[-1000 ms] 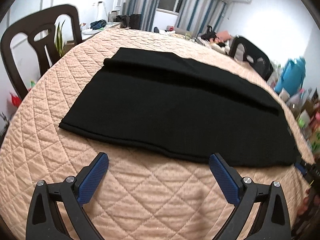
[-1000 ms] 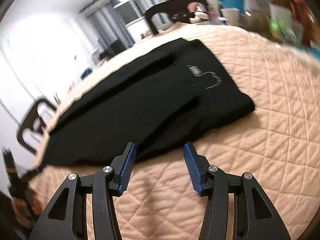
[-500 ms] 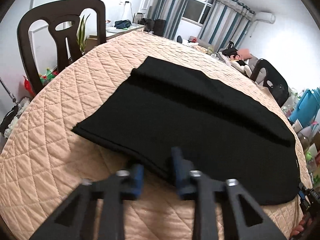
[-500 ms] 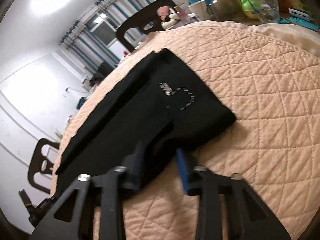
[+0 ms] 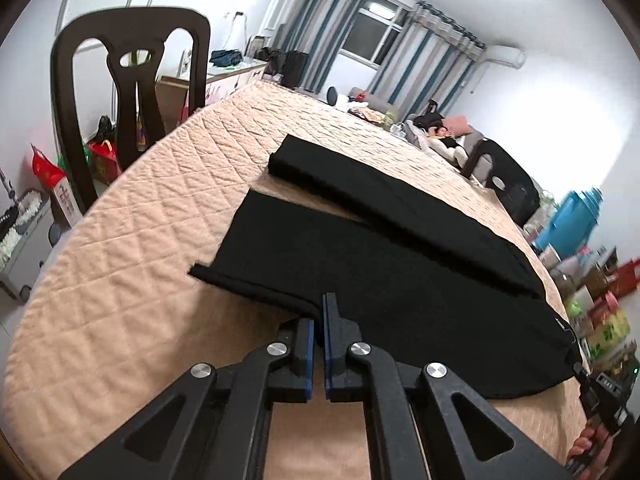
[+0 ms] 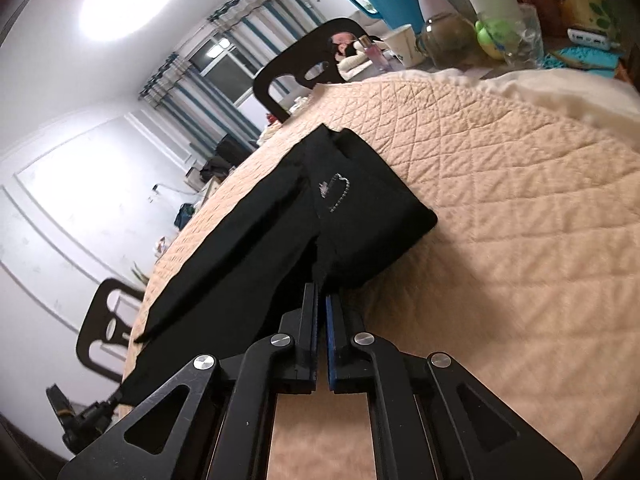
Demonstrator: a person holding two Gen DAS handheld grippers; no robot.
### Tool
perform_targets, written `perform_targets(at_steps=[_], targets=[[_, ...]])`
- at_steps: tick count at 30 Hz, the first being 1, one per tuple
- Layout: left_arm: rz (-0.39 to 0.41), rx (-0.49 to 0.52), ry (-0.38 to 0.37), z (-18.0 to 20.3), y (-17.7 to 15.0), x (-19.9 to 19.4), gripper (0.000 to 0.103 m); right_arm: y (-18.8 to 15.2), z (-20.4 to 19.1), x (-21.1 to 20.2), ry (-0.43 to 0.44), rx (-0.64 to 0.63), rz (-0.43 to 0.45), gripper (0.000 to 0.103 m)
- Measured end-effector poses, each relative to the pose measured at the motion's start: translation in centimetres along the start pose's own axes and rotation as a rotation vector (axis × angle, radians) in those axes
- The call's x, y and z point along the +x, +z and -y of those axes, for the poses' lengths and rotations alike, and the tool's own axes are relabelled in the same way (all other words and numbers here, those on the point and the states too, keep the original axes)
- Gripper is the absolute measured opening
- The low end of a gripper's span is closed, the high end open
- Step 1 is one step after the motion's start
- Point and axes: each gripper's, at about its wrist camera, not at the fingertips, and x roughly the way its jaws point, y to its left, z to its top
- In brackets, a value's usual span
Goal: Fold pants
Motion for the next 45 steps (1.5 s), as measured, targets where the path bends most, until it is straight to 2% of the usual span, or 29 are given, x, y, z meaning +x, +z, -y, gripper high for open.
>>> perform_targets(at_steps=[4,6,9,12,17,18,20,22,23,24,27,28,31,34,37,39,41,45], targets=[[0.015,0.034,-0.014,-0.3,-2.4,-3.1,0.005,-2.3,0.2,-4.2,-0.028,-0.033,-0.003,0.002],[0.013,0.036,-0.015,-0.7,-3.3,-3.5,0.005,-3.1,0.7,-4.8,-0.052,-0.033,-0.021,0.002],[-0.017,0.031,0.009,-1.5,-4.3,-2.4,0.005,-4.3,2.0,-4.1,-0.094,-0.019,-0.069,0.003],[-0.085,-0.017,0.021,-2.9,-4.7,-0.5,0.005,-4.9,3.1,-3.2,-0.094,0.012,-0.087,0.003],[-0.058,-0.003,0.003,-2.9,-4.5,-1.1,0.006,-4.7,1.9,-4.2,-0.094,-0.036,-0.041,0.003],[-0.064,-0.001,0.002,-2.9,-4.5,-1.1,0.01,-4.8,2.0,-4.2,-0.093,-0.037,-0.044,0.003],[-0.074,-0.017,0.004,-3.2,-4.6,-0.9,0.01,-4.8,2.4,-3.6,-0.095,-0.027,-0.069,0.003],[-0.083,-0.038,-0.001,-3.6,-4.7,-0.9,0.013,-5.2,2.9,-3.6,-0.088,0.002,-0.085,0.008],[-0.081,-0.05,0.003,-3.9,-4.6,-1.1,0.014,-5.1,3.2,-3.6,-0.09,0.021,-0.085,0.017],[-0.068,-0.058,0.017,-4.1,-4.4,-1.4,0.016,-5.1,3.5,-3.9,-0.086,0.028,-0.075,0.021],[0.02,-0.065,0.086,-4.6,-3.7,-3.1,0.021,-4.7,4.0,-4.5,-0.086,0.047,-0.037,0.043],[0.045,-0.07,0.099,-4.8,-3.3,-3.5,0.025,-4.6,4.2,-4.6,-0.086,0.055,-0.026,0.043],[0.074,-0.064,0.081,-4.6,-2.4,-3.8,0.031,-4.0,4.8,-3.9,-0.073,0.093,-0.009,0.043],[0.065,0.007,0.044,-2.6,-2.1,-2.2,0.031,-3.8,4.6,-3.5,-0.085,0.086,0.018,0.043],[-0.004,0.051,-0.001,-1.6,-2.6,0.3,0.031,-3.8,4.6,-3.4,-0.11,0.079,0.035,0.019],[-0.055,0.058,0.01,-1.5,-3.1,2.0,0.03,-3.9,4.8,-3.9,-0.107,0.075,0.043,0.016],[-0.033,0.088,0.024,-1.2,-3.5,2.2,0.03,-4.0,4.9,-4.7,-0.11,0.071,0.054,0.014],[-0.047,0.094,0.023,-1.1,-3.2,2.1,0.03,-4.2,5.4,-5.0,-0.117,0.057,0.025,0.014]])
